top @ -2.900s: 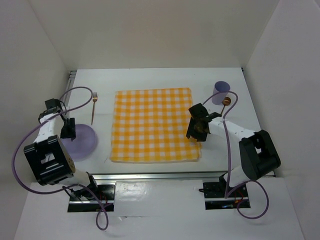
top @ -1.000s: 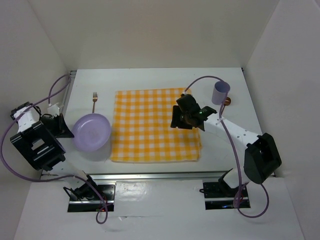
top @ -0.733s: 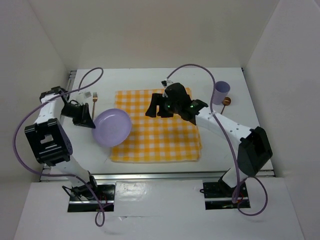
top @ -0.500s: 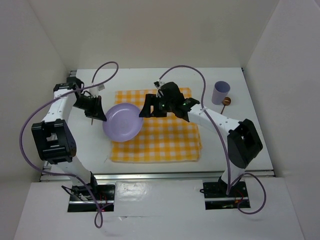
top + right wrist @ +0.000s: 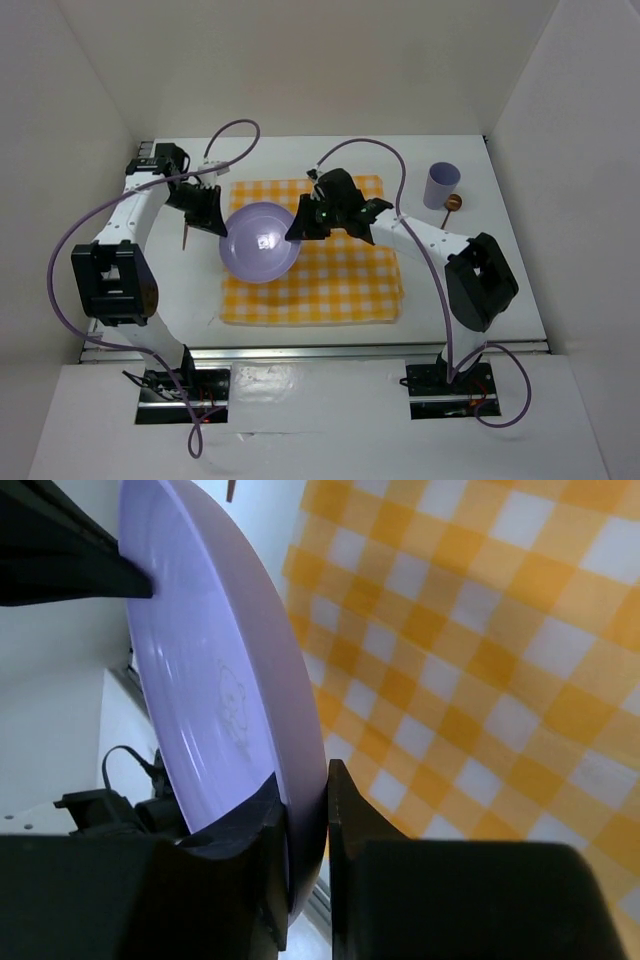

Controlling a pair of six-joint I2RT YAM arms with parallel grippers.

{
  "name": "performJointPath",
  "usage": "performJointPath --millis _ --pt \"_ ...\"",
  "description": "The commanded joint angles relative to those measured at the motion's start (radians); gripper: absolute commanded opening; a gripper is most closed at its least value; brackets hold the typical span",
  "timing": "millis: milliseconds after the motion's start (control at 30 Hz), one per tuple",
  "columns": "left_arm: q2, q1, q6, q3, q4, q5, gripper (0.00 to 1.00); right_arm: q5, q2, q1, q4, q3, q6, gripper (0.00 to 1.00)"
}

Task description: Set the dinner table for one person

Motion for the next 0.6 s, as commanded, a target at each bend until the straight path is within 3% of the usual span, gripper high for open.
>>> performJointPath --millis 0,67,167,267,567 --pt "0.009 -0.017 -0.024 0.036 0.0 -0.007 0.0 0.003 -0.027 0.009 0.023 -0.01 -0.005 0.09" --pt "0.009 -0.026 -0.024 0.036 0.0 -0.007 0.0 0.033 -0.027 0.009 -0.014 -0.01 0.004 0.0" --pt "0.009 -0.046 -0.024 0.036 -0.01 -0.03 0.33 0.033 -0.027 -0.011 -0.049 -0.01 0.018 0.0" --pt "-0.005 -0.046 -0.048 0.036 0.013 -0.091 0.49 0.033 -0.027 -0.072 -0.074 -0.065 0.027 0.0" --pt "-0.039 -0.014 -0.049 -0.004 0.033 -0.144 0.51 -0.157 -0.034 -0.27 0.047 -0.234 0.0 0.0"
